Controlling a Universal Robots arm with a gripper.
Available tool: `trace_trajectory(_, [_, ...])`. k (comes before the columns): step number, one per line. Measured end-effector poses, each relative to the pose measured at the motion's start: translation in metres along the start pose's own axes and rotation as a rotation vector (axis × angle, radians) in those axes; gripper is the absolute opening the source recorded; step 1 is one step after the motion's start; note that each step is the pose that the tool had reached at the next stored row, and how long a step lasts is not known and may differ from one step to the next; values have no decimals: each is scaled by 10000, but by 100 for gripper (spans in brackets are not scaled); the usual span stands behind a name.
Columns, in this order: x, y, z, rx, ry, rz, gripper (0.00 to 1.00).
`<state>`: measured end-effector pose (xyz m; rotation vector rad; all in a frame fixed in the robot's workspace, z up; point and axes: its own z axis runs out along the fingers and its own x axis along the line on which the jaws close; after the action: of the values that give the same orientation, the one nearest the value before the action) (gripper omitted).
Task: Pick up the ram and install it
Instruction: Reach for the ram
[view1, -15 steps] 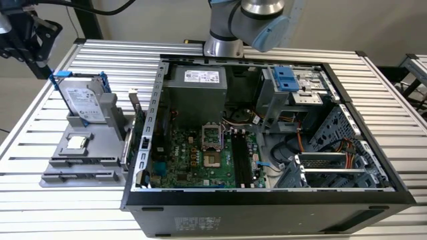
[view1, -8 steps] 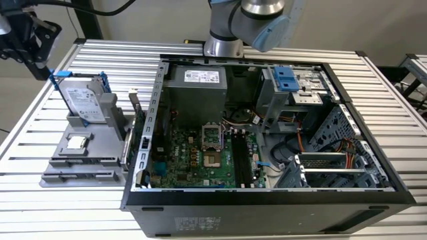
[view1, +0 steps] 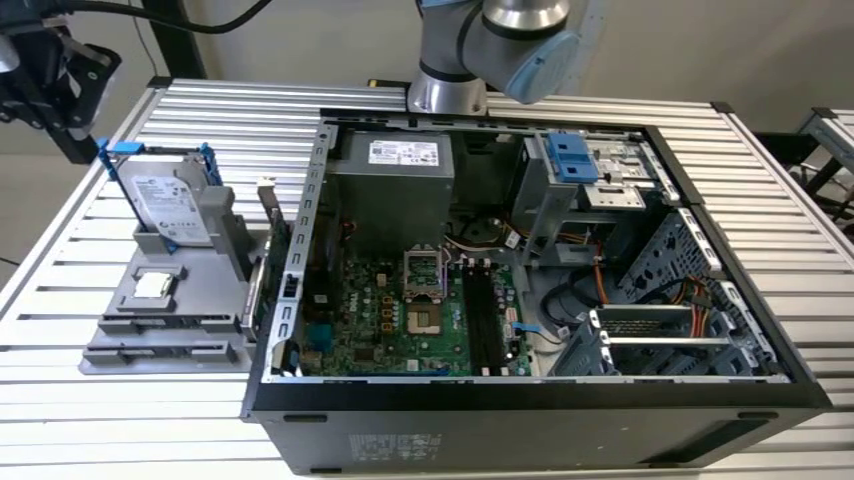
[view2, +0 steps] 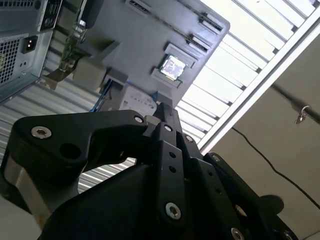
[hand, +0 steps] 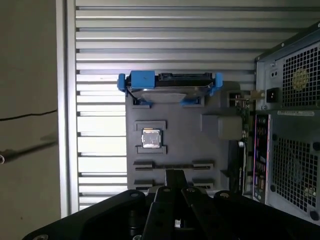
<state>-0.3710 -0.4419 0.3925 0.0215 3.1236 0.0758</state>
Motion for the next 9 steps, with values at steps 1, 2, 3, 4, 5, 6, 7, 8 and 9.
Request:
trace_trajectory(1, [0, -9, -1, 0, 1, -14, 0])
trace_trajectory(2, [0, -18, -1, -1, 1, -26, 0])
trace_trajectory(3, [0, -27, -1, -1, 2, -39, 0])
trace_trajectory(4, [0, -32, -1, -1, 3, -50, 0])
trace_trajectory(5, [0, -36, -1, -1, 3, -61, 0])
trace_trajectory(6, [-1, -40, -1, -1, 3, -74, 0])
trace_trajectory(7, [-1, -46, 0, -2, 3, -86, 0])
trace_trajectory(8, [-1, -51, -1, -2, 4, -98, 0])
trace_trajectory(9, [-1, -57, -2, -1, 7, -109, 0])
